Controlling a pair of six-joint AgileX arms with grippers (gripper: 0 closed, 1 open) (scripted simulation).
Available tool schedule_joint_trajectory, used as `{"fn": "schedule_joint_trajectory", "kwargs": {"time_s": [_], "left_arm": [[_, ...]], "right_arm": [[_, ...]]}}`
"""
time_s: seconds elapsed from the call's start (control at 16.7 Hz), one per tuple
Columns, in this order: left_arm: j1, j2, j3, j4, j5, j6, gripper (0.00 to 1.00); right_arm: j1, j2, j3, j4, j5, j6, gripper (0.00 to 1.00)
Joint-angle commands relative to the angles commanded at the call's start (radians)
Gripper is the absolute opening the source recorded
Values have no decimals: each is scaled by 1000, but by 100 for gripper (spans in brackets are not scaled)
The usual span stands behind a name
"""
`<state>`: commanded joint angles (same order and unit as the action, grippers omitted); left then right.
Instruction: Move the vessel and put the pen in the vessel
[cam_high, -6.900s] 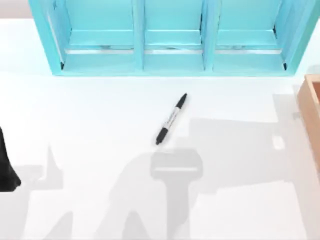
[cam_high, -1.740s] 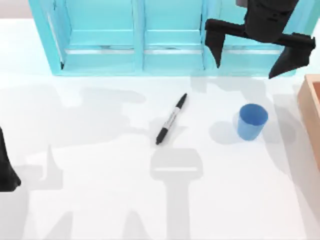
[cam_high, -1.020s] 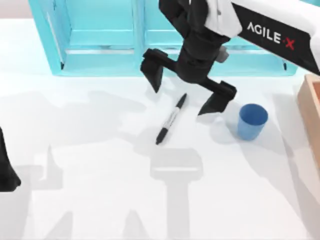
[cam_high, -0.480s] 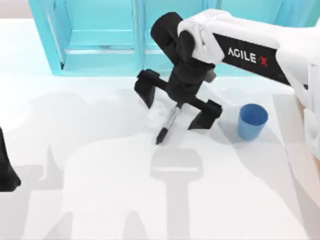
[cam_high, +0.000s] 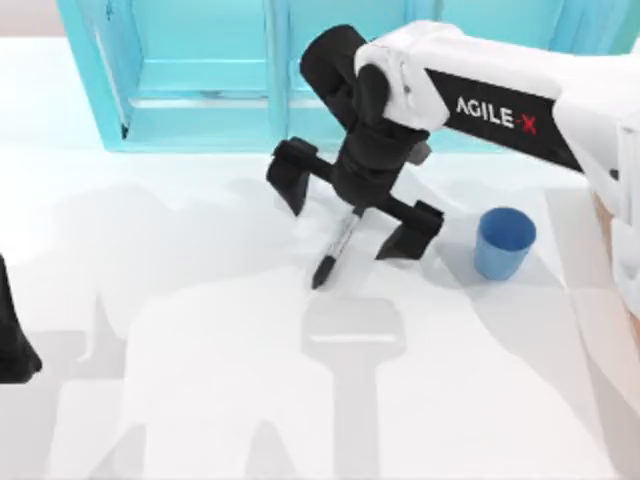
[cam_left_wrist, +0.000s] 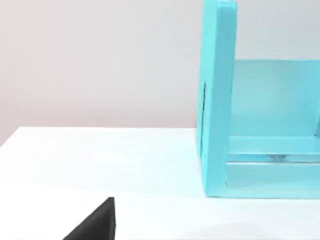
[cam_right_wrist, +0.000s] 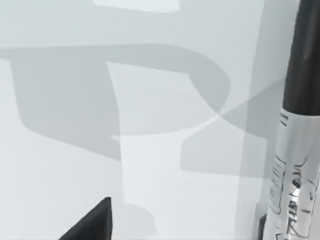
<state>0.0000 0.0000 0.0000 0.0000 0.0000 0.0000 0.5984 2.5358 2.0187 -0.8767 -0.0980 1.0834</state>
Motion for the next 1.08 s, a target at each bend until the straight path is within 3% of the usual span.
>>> {"fn": "schedule_joint_trajectory", "kwargs": {"time_s": [0.66,1.08], "left_arm": [[0,0,0,0,0,0,100],[0,0,0,0,0,0,100]], "right_arm": [[0,0,0,0,0,0,2],[0,0,0,0,0,0,0]]}}
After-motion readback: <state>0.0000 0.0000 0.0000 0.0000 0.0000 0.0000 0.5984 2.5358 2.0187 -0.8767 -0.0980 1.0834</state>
